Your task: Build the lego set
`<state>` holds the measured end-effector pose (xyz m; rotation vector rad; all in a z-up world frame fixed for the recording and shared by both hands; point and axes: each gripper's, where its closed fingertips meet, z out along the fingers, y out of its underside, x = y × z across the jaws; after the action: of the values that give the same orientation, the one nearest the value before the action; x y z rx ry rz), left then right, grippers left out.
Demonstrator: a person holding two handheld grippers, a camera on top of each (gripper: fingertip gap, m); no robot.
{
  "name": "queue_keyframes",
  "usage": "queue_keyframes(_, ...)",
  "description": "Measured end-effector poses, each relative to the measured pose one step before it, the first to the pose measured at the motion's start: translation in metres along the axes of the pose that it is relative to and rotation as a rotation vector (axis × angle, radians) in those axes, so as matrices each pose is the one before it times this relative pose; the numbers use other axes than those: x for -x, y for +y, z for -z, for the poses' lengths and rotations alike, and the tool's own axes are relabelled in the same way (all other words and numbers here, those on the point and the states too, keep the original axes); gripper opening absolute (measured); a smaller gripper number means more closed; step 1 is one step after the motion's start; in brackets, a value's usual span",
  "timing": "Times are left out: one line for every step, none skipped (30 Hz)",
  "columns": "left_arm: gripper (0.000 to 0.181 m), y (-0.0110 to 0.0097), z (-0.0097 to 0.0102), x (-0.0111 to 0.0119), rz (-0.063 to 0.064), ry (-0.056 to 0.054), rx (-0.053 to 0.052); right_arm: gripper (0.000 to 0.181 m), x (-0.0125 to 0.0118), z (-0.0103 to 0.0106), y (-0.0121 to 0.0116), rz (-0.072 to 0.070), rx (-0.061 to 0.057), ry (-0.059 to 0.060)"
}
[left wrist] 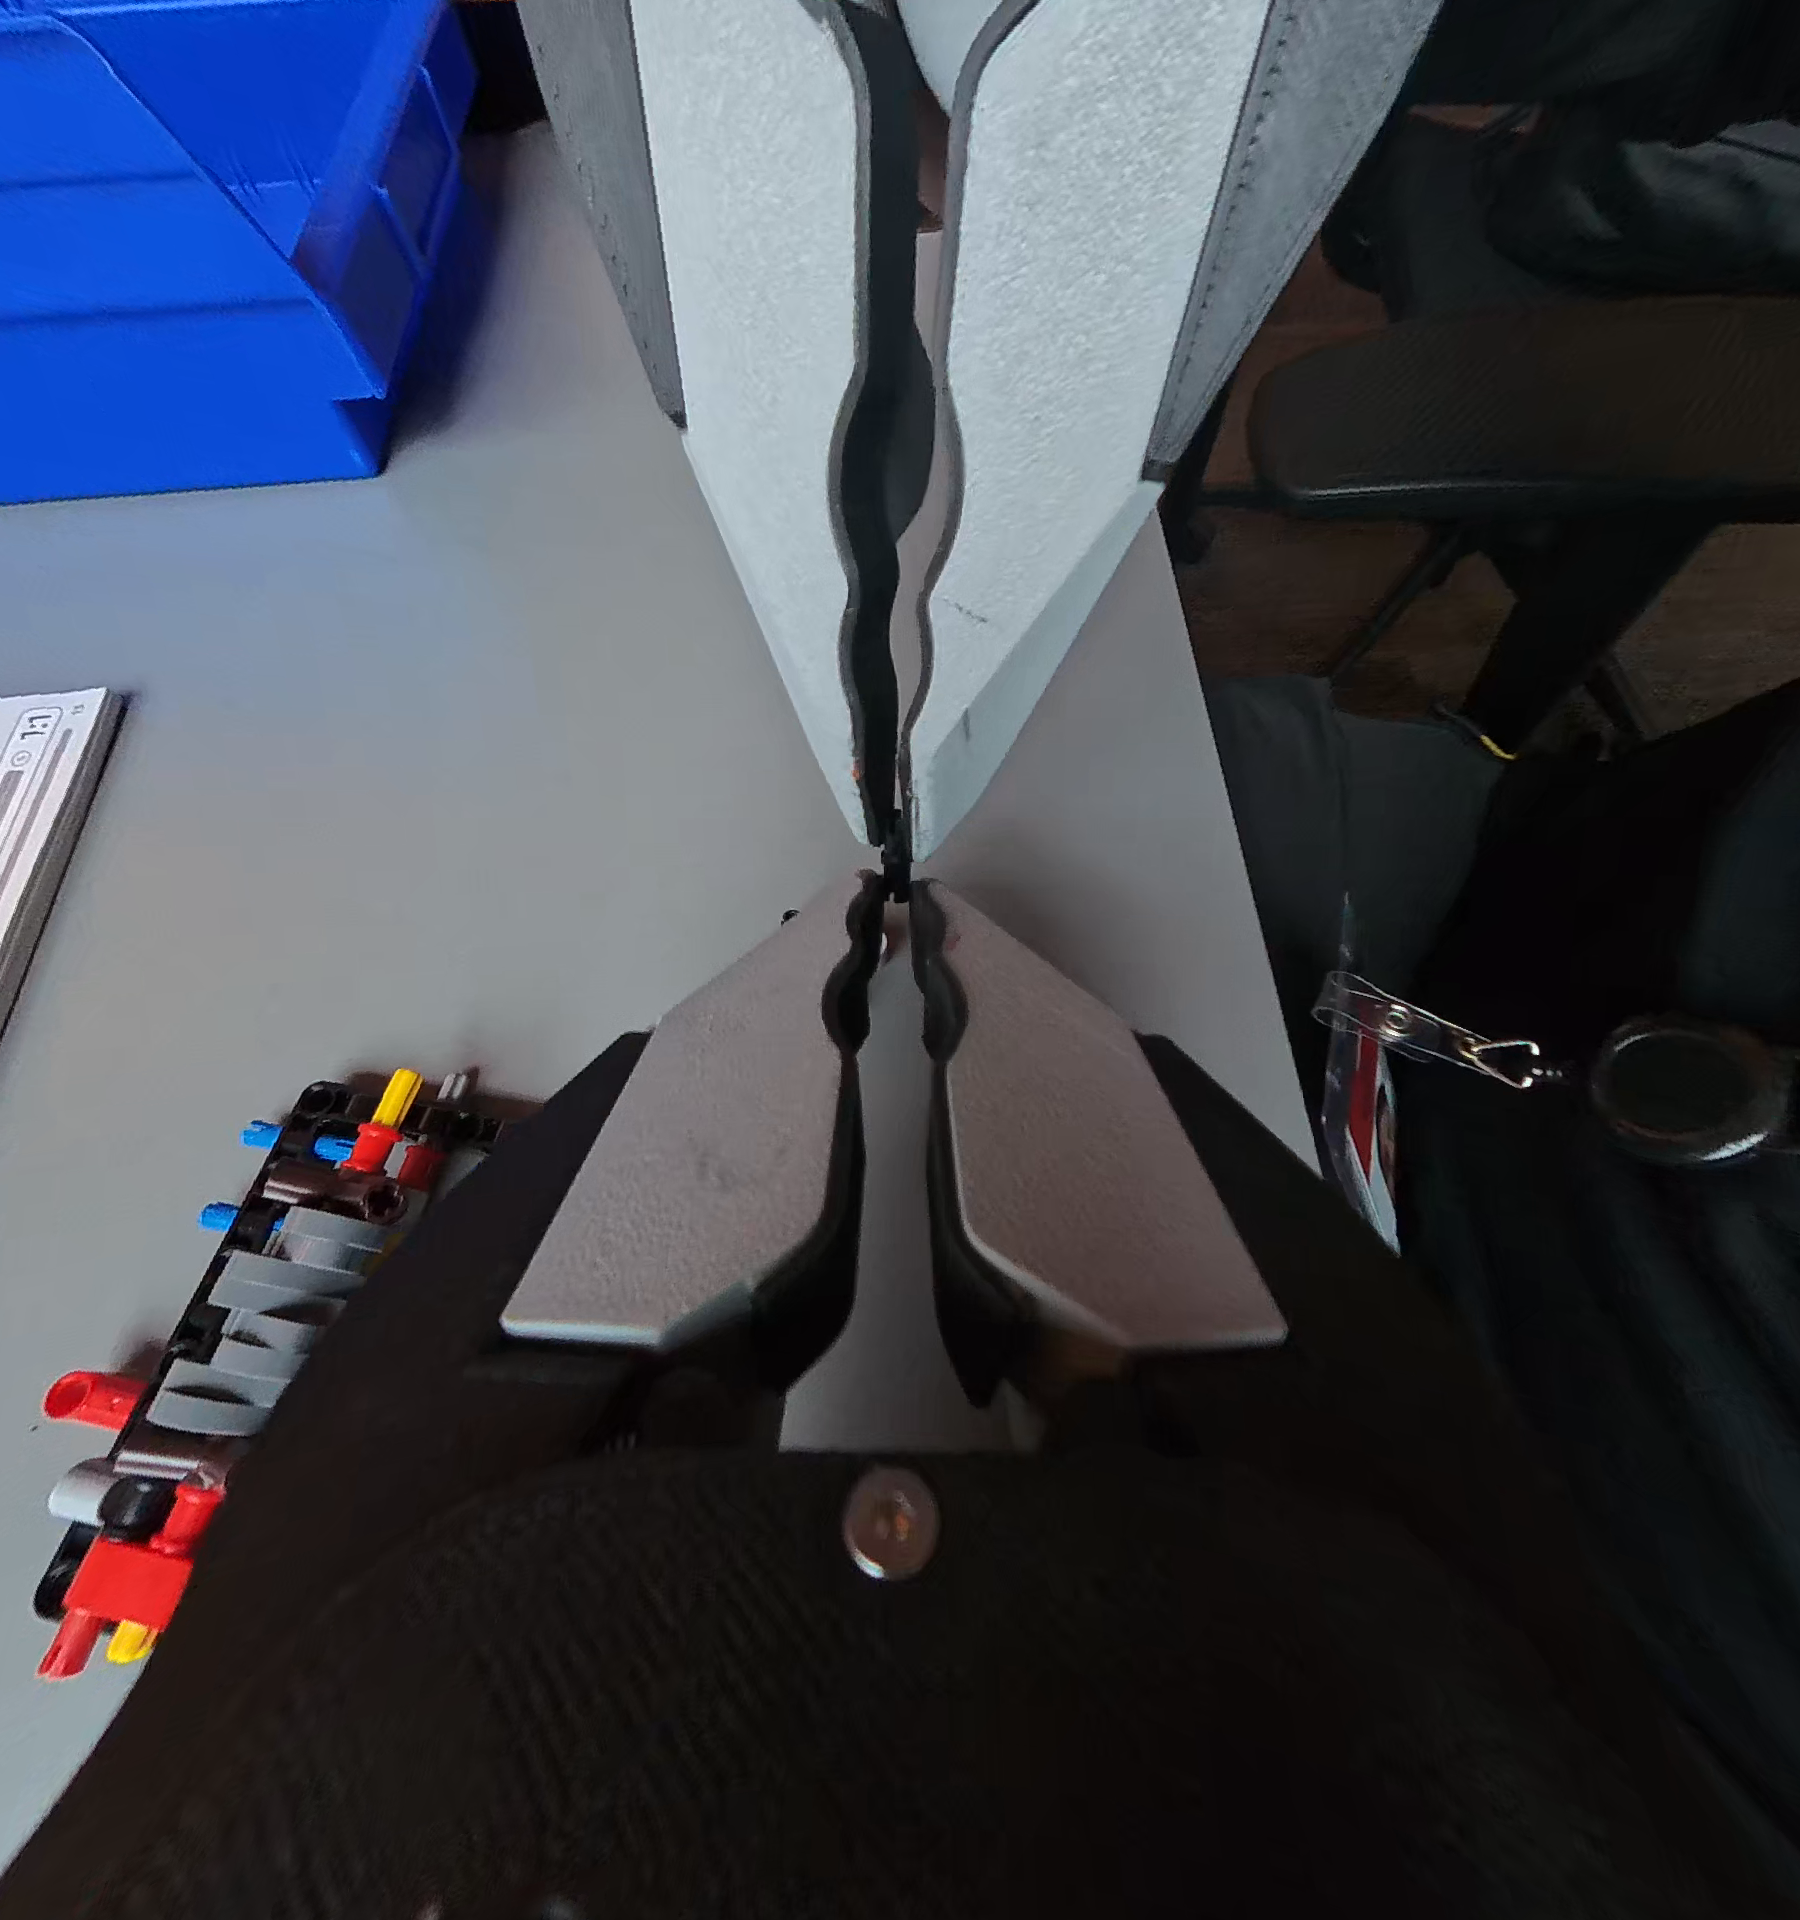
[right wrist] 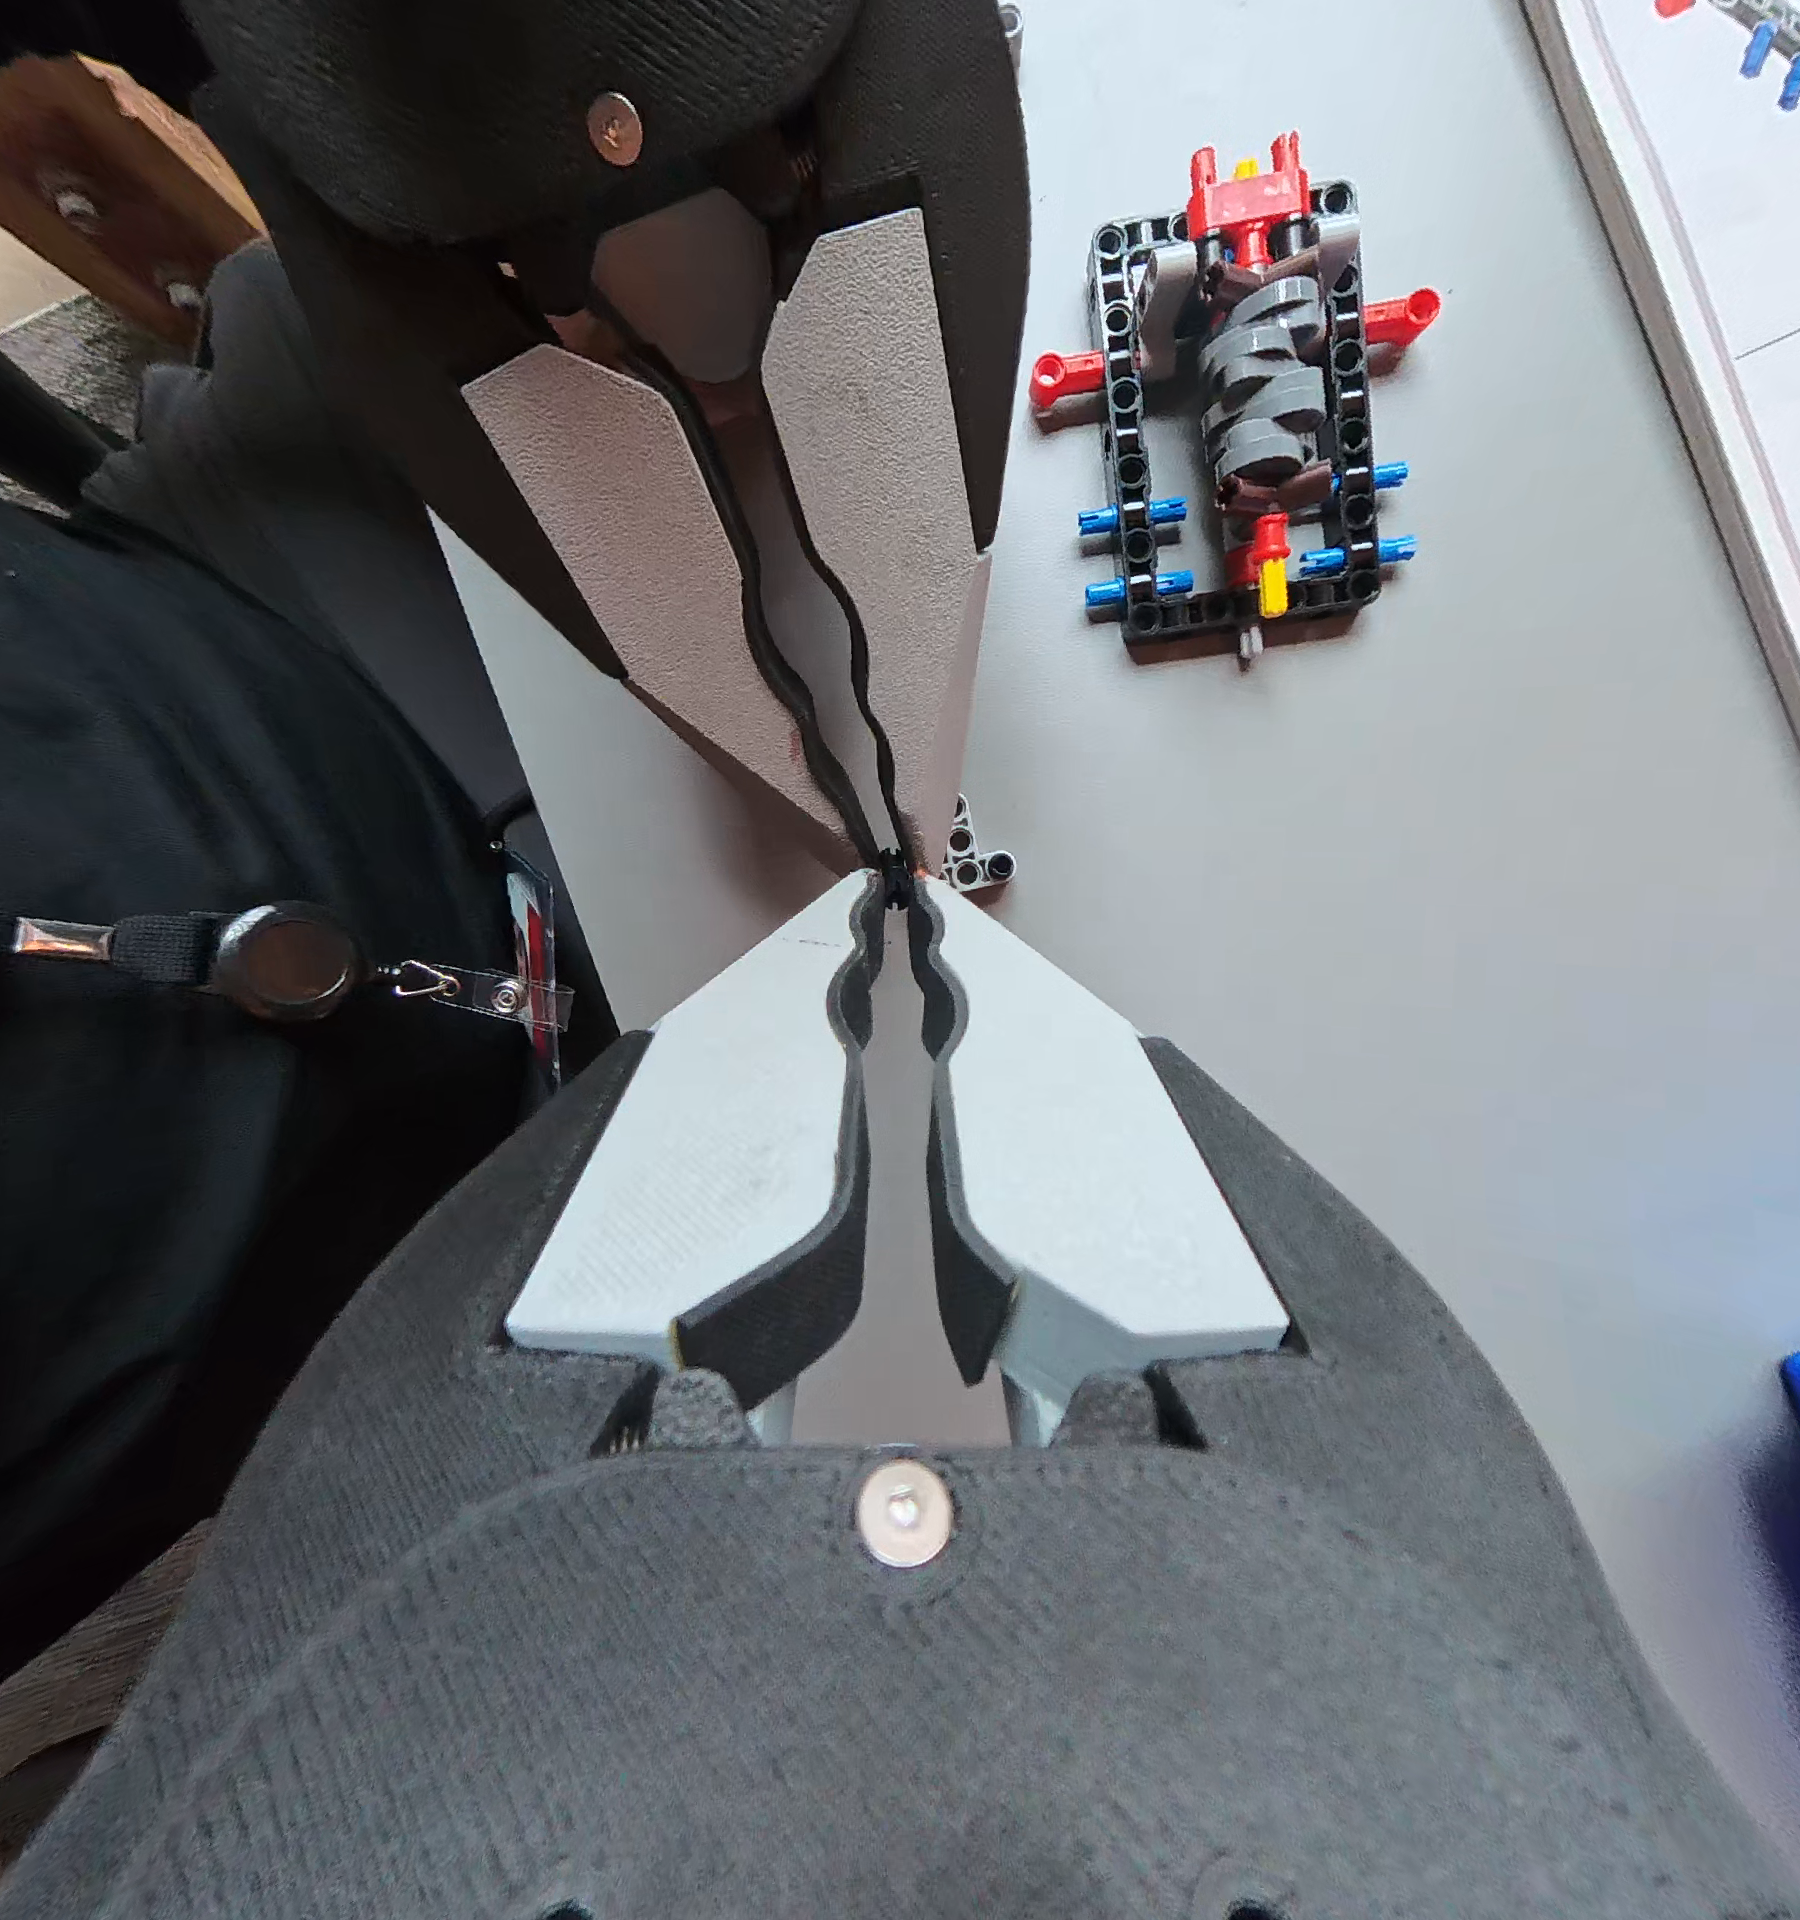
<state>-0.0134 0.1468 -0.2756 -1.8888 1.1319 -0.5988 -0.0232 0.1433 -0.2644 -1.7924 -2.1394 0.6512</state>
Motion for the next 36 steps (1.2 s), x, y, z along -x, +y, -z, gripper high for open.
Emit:
queue_keyframes(0.002,-0.00041,0.00035,0.0005,0.0006,-0.0012,-0.003,0.002,-0.00032,0.00046,-0.00054,0.0079,-0.0041,0.0058)
queue_keyframes(0.003,-0.00046,0.00058,0.00063,0.0026,-0.0002,-0.0027,0.002,-0.00021,0.00039,-0.00074,0.0077,-0.0067,0.0054)
queue_keyframes(0.002,-0.00033,0.00053,-0.00024,0.0049,0.0063,-0.0034,0.002,0.0002,0.00052,-0.00091,0.0127,-0.0088,0.0049)
queue_keyframes(0.002,-0.00078,0.00057,-0.00052,0.0063,0.0085,-0.0069,0.002,0.00016,0.00073,-0.00128,0.018,-0.0129,0.0076)
queue_keyframes(0.002,-0.00113,0.00064,0.00001,0.0088,0.0051,-0.0095,0.002,-0.00024,0.00091,-0.00133,0.0188,-0.0144,0.0129)
queue_keyframes(0.002,-0.00106,0.00079,0.00044,0.0089,0.0026,-0.0095,0.002,-0.00048,0.0009,-0.00121,0.0141,-0.0116,0.0134)
queue_keyframes(0.002,-0.00089,0.00074,0.00001,0.0068,0.0057,-0.0071,0.002,-0.00014,0.00067,-0.00117,0.0079,-0.0094,0.0081)
queue_keyframes(0.002,-0.00071,0.00054,0.00011,0.0061,0.0047,-0.0063,0.002,0.00001,0.00055,-0.00114,0.0038,-0.008,0.0041)
queue_keyframes(0.002,-0.00065,0.00043,0.00019,0.0051,0.0026,-0.0062,0.002,-0.00018,0.00051,-0.00117,0.0025,-0.0075,0.0037)
queue_keyframes(0.002,-0.00111,0.00056,0.00001,0.0029,0.0028,-0.0093,0.002,-0.00007,0.00071,-0.00178,0.0025,-0.0121,0.0019)
queue_keyframes(0.002,-0.00147,0.00075,-0.00019,0.0022,0.0055,-0.0114,0.002,0.00029,0.00109,-0.00216,0.0006,-0.0168,-0.0009)
queue_keyframes(0.002,-0.00173,0.0009,0.00005,0.002,0.0032,-0.0134,0.002,0.00015,0.00111,-0.00201,-0.0039,-0.0175,-0.0023)
queue_keyframes(0.002,-0.00146,0.00105,0.00023,0.0012,0.0022,-0.0113,0.002,0.00005,0.001,-0.00157,-0.0082,-0.0153,-0.0046)
queue_keyframes(0.002,-0.00109,0.00069,-0.00012,0.0009,0.003,-0.0082,0.001,-0.00002,0.00091,-0.00099,-0.0103,-0.0133,-0.0064)
queue_keyframes(0.002,-0.00079,0.00045,-0.00017,0.0,0.0019,-0.0064,0.001,0.00007,0.00058,-0.00071,-0.0104,-0.0112,-0.0074)
queue_keyframes(0.002,-0.00035,0.0001,0.00002,0.0006,0.0005,-0.0026,0.001,0.00008,0.00043,-0.00007,-0.0087,-0.007,-0.0073)
queue_keyframes(0.002,-0.00023,-0.00012,-0.00018,-0.0009,0.0001,-0.0017,0.001,0.00007,0.00025,0.00014,-0.0073,-0.0045,-0.007)
queue_keyframes(0.002,-0.00012,-0.00029,-0.00021,-0.0013,0.0002,0.0,0.001,0.00011,0.00006,-0.00011,-0.0084,-0.0044,-0.0066)
queue_keyframes(0.002,-0.00009,-0.00014,-0.00001,-0.0007,-0.0009,-0.0003,0.001,-0.00005,0.00005,-0.00018,-0.0099,-0.005,-0.0054)
queue_keyframes(0.002,-0.00006,0.0,0.00015,0.0009,-0.0006,-0.0005,0.001,-0.00021,-0.00009,-0.00045,-0.0098,-0.0062,-0.0044)
queue_keyframes(0.002,-0.00013,0.00007,0.00019,0.0021,-0.0002,-0.0013,0.001,-0.00027,-0.0002,-0.00068,-0.0093,-0.0077,-0.0037)
queue_keyframes(0.002,-0.00036,0.00014,0.00036,0.003,-0.0006,-0.0027,0.001,-0.0003,-0.00015,-0.00102,-0.0086,-0.009,-0.003)
queue_keyframes(0.002,-0.00043,0.00016,0.00009,0.0025,0.0006,-0.0024,0.001,-0.00034,-0.00016,-0.00069,-0.0051,-0.0062,-0.0026)
queue_keyframes(0.002,-0.00012,0.00008,0.00014,0.0023,0.0001,-0.0012,0.001,-0.00053,-0.00001,-0.00026,0.0015,-0.0014,0.0024)
queue_keyframes(0.002,-0.00011,0.00013,0.00092,0.0048,-0.0042,-0.0011,0.001,-0.00114,0.0001,0.0,0.0049,0.0002,0.008)
queue_keyframes(0.002,0.00019,0.00027,0.00064,0.0079,-0.0001,0.0005,0.001,-0.00112,-0.00003,0.00032,-0.003,0.0019,0.0049)
queue_keyframes(0.003,0.00112,0.00047,0.00019,0.0106,0.0079,0.006,0.001,-0.00124,-0.00054,0.00086,-0.0176,0.0034,0.0002)
queue_keyframes(0.008,0.0038,0.00056,0.00054,0.0112,0.0112,0.0229,0.001,-0.00365,-0.00042,0.00176,-0.0261,0.0052,0.0097)
queue_keyframes(0.016,0.00519,0.00084,0.00467,0.0074,-0.0148,0.0305,0.001,-0.0041,-0.00057,0.00231,-0.0243,0.0032,0.0116)
queue_keyframes(0.02,0.00467,0.00119,0.00636,-0.011,-0.0302,0.0267,0.001,-0.00186,-0.00098,0.00266,-0.0227,0.0038,-0.0015)
queue_keyframes(0.02,0.00464,0.00075,0.00529,-0.0266,-0.0312,0.0272,0.001,-0.00035,-0.00183,0.00301,-0.0227,0.0097,-0.0061)
queue_keyframes(0.02,0.00512,-0.00049,0.0028,-0.0315,-0.0224,0.0327,0.001,-0.00044,-0.00269,0.00363,-0.0165,0.0157,0.0003)
queue_keyframes(0.02,0.00506,-0.00174,0.00108,-0.0248,-0.0157,0.0338,0.001,-0.00066,-0.00302,0.00364,-0.0066,0.0184,0.0071)
queue_keyframes(0.02,0.00428,-0.00274,-0.00215,-0.0175,0.0033,0.0322,0.001,-0.00094,-0.0031,0.00315,-0.0015,0.0183,0.0118)
queue_keyframes(0.021,0.00357,-0.00284,-0.00284,-0.015,0.0068,0.0301,0.001,-0.00057,-0.00266,0.00207,0.0013,0.0144,0.0111)
queue_keyframes(0.021,0.00258,-0.00231,-0.0009,-0.0149,-0.0062,0.0227,0.001,0.00079,-0.00236,0.00086,0.0043,0.0078,0.0031)
